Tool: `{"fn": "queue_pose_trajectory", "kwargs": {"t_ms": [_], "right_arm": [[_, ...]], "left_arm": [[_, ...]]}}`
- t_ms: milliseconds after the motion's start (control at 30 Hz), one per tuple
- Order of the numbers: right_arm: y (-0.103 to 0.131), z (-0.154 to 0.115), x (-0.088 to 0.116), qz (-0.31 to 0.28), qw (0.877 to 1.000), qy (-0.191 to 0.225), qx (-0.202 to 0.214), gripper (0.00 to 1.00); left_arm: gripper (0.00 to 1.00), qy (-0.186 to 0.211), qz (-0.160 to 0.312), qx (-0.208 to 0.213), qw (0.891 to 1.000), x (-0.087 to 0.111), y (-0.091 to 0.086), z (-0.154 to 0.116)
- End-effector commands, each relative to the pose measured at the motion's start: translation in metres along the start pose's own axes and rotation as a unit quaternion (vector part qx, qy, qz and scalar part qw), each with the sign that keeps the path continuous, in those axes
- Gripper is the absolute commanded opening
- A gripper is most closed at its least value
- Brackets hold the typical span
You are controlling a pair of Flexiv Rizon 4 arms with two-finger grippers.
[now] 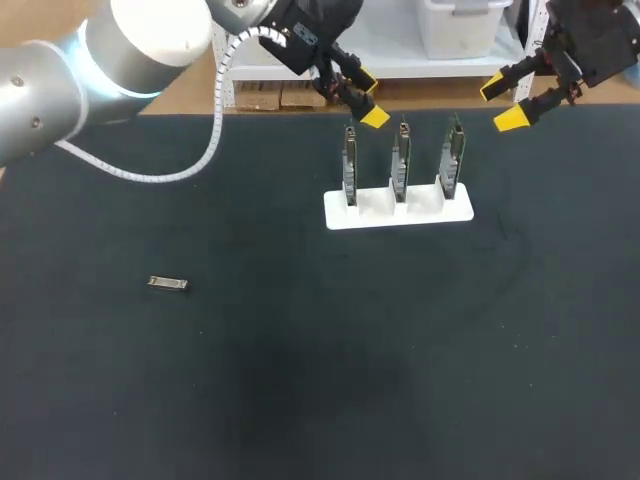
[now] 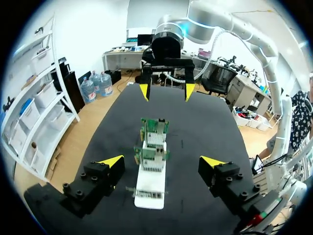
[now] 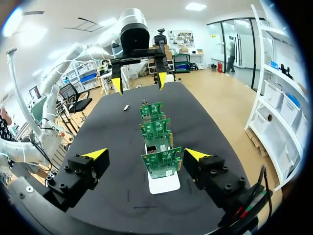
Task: Pick up the optical module with the left hand, and insert it into the network port with the right hand.
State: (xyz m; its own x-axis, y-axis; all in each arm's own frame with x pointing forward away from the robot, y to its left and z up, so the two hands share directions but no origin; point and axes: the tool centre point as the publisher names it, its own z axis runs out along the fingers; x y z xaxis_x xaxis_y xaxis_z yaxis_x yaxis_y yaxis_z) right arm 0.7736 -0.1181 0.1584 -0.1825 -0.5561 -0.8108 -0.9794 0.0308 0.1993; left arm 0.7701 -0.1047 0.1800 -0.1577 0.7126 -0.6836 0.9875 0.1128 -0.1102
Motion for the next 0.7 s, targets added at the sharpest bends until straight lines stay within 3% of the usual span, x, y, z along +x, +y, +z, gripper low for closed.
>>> {"fn": "queue_pose_trajectory", "kwargs": {"t_ms": [33, 300, 567, 700], "right_arm": [[0.002, 0.0, 0.0, 0.0, 1.0, 0.0, 0.002, 1.0], [0.002, 0.0, 0.0, 0.0, 1.0, 0.0, 0.002, 1.0], [0.002, 0.0, 0.0, 0.0, 1.0, 0.0, 0.002, 1.0], [0.002, 0.0, 0.0, 0.0, 1.0, 0.0, 0.002, 1.0]], "left_arm": [[1.0, 0.008, -0.011, -0.033, 0.999, 0.015, -0.027, -0.023], [1.0, 0.05, -0.036, -0.058, 0.996, 0.042, -0.055, -0.057], [1.0, 0.169, -0.068, -0.035, 0.983, 0.076, -0.079, -0.068], [1.0, 0.195, -0.102, -0.03, 0.975, 0.104, -0.094, -0.076]]}}
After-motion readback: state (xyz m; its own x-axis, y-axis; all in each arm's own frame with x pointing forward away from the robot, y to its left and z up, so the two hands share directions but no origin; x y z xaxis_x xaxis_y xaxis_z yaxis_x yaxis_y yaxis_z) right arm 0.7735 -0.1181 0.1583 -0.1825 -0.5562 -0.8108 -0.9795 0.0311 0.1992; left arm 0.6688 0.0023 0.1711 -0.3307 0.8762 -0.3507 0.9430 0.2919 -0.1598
